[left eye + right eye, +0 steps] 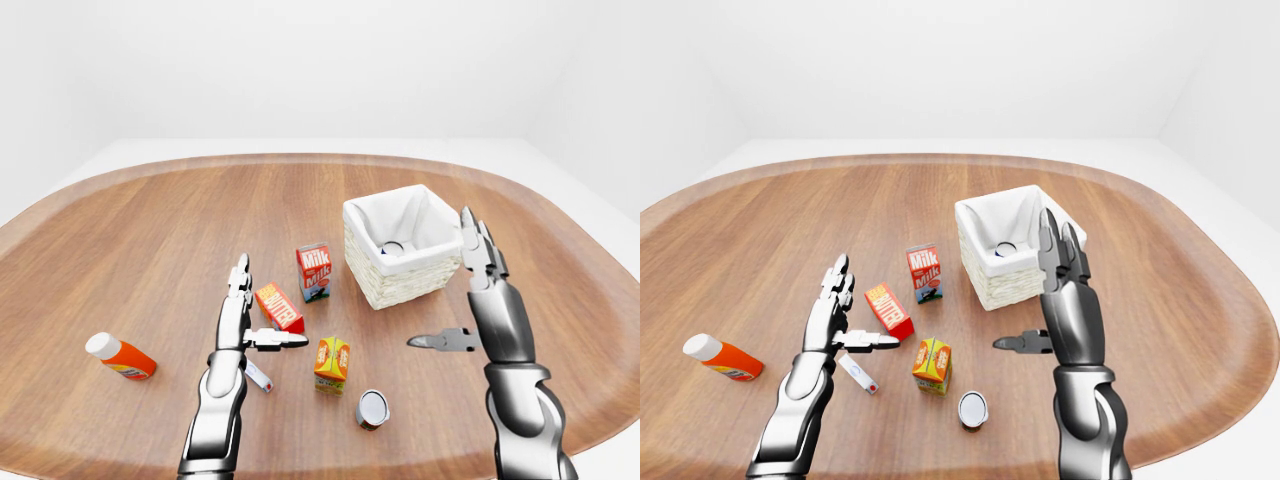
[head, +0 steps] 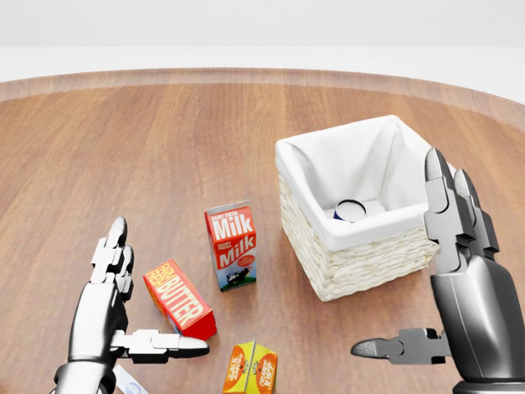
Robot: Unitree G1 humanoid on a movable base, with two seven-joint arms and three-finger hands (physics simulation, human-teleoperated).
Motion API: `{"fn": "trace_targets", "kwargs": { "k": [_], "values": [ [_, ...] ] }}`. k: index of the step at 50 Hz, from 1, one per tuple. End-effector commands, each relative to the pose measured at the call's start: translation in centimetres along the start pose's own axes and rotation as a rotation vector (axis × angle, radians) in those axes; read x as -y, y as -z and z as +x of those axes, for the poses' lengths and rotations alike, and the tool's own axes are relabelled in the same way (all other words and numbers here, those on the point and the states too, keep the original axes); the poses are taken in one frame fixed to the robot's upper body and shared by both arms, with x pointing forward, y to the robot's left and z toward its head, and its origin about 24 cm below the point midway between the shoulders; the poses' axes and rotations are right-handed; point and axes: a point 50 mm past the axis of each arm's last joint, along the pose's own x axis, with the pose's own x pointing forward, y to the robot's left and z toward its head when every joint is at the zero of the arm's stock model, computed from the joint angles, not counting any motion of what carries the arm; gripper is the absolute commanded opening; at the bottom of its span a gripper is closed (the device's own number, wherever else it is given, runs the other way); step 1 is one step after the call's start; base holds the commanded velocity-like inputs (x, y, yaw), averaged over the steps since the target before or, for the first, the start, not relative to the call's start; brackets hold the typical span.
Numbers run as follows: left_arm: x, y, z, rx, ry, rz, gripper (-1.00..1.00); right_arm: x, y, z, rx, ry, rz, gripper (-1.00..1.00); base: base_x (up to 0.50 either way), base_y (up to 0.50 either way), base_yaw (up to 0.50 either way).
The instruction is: Pick up the alphabet soup and the tomato sauce, and put them in the basket.
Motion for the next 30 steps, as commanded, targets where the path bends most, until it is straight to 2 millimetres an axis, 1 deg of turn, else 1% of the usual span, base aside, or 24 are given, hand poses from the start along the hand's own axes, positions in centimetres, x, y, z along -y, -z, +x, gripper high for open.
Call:
{"fn": "trace_targets", "kwargs": {
  "k": [1, 2, 3, 5, 6, 8, 10, 12, 14, 15, 16, 17, 18, 19, 22, 23, 24, 26, 27, 29, 30],
  "values": [
    [0.0, 0.0, 0.1, 0.009, 0.009, -0.019, 1.0, -0.8, 0.9, -1.9, -0.043, -0.046, 0.079, 1.0, 0.0, 0.0, 0.0],
    [0.0, 0.0, 0.1, 0.009, 0.009, -0.019, 1.0, -0.8, 0.9, -1.9, -0.044, -0.046, 0.081, 1.0, 0.0, 0.0, 0.0],
    [0.0, 0.0, 0.2, 0.008, 0.009, -0.02, 1.0, -1.4, 1.6, -2.3, -0.083, -0.059, 0.107, 1.0, 0.0, 0.0, 0.0],
    [0.0, 0.0, 0.2, 0.009, 0.008, -0.02, 1.0, -1.6, 1.6, -2.6, -0.091, -0.076, 0.124, 1.0, 0.0, 0.0, 0.0],
    [0.0, -0.1, 0.1, 0.009, 0.008, -0.02, 1.0, -2.2, 2.2, -3.1, -0.128, -0.084, 0.137, 1.0, 0.0, 0.0, 0.0],
    [0.0, 0.0, 0.2, 0.008, 0.007, -0.02, 1.0, -2.7, 2.5, -3.4, -0.149, -0.107, 0.176, 1.0, 0.0, 0.0, 0.0],
    [0.0, 0.0, 0.2, 0.008, 0.007, -0.021, 1.0, -3.1, 3.0, -3.7, -0.174, -0.111, 0.173, 1.0, 0.0, 0.0, 0.0],
    [0.0, 0.0, 0.1, 0.008, 0.007, -0.021, 1.0, -3.9, 3.9, -4.2, -0.222, -0.125, 0.171, 1.0, 0.0, 0.0, 0.0],
    [0.0, -0.1, 0.1, 0.009, 0.007, -0.021, 1.0, -4.2, 4.2, -4.5, -0.238, -0.133, 0.166, 1.0, 0.0, 0.0, 0.0],
    [0.0, 0.0, 0.1, 0.009, 0.007, -0.021, 1.0, -5.0, 5.1, -5.0, -0.282, -0.141, 0.158, 1.0, 0.0, 0.0, 0.0],
    [0.0, 0.0, 0.1, 0.009, 0.007, -0.02, 1.0, -5.2, 5.2, -5.1, -0.29, -0.144, 0.157, 1.0, 0.0, 0.0, 0.0],
    [0.0, 0.0, 0.1, 0.009, 0.007, -0.02, 1.0, -4.8, 4.7, -4.9, -0.266, -0.142, 0.168, 1.0, 0.0, 0.0, 0.0],
    [0.0, 0.0, 0.1, 0.009, 0.007, -0.02, 1.0, -5.2, 5.2, -5.1, -0.291, -0.147, 0.165, 1.0, 0.0, 0.0, 0.0],
    [0.0, 0.0, 0.1, 0.01, 0.007, -0.02, 1.0, -5.1, 4.8, -5.1, -0.279, -0.15, 0.171, 1.0, 0.0, 0.0, 0.0],
    [0.0, 0.0, 0.1, 0.01, 0.007, -0.02, 1.0, -6.0, 5.8, -5.7, -0.327, -0.163, 0.16, 1.0, 0.0, 0.0, 0.0],
    [0.0, 0.0, 0.1, 0.01, 0.008, -0.019, 1.0, -5.7, 5.3, -5.5, -0.304, -0.163, 0.174, 1.0, 0.0, 0.0, 0.0],
    [0.0, -0.1, 0.1, 0.011, 0.008, -0.019, 1.0, -6.0, 5.9, -5.7, -0.328, -0.166, 0.165, 1.0, 0.0, 0.0, 0.0],
    [0.0, -0.1, 0.1, 0.012, 0.008, -0.018, 1.0, -5.6, 5.3, -5.4, -0.303, -0.163, 0.174, 1.0, 0.0, 0.0, 0.0],
    [0.0, -0.1, 0.1, 0.012, 0.008, -0.018, 1.0, -6.1, 6.1, -5.8, -0.338, -0.166, 0.164, 1.0, 0.0, 0.0, 0.0],
    [0.0, -0.1, 0.0, 0.012, 0.009, -0.018, 1.0, -6.3, 6.6, -6.0, -0.358, -0.165, 0.159, 1.0, 0.0, 0.0, 0.0],
    [0.0, -0.1, 0.0, 0.013, 0.009, -0.018, 1.0, -5.9, 6.0, -5.7, -0.333, -0.163, 0.17, 1.0, 0.0, 0.0, 0.0]
  ]
}}
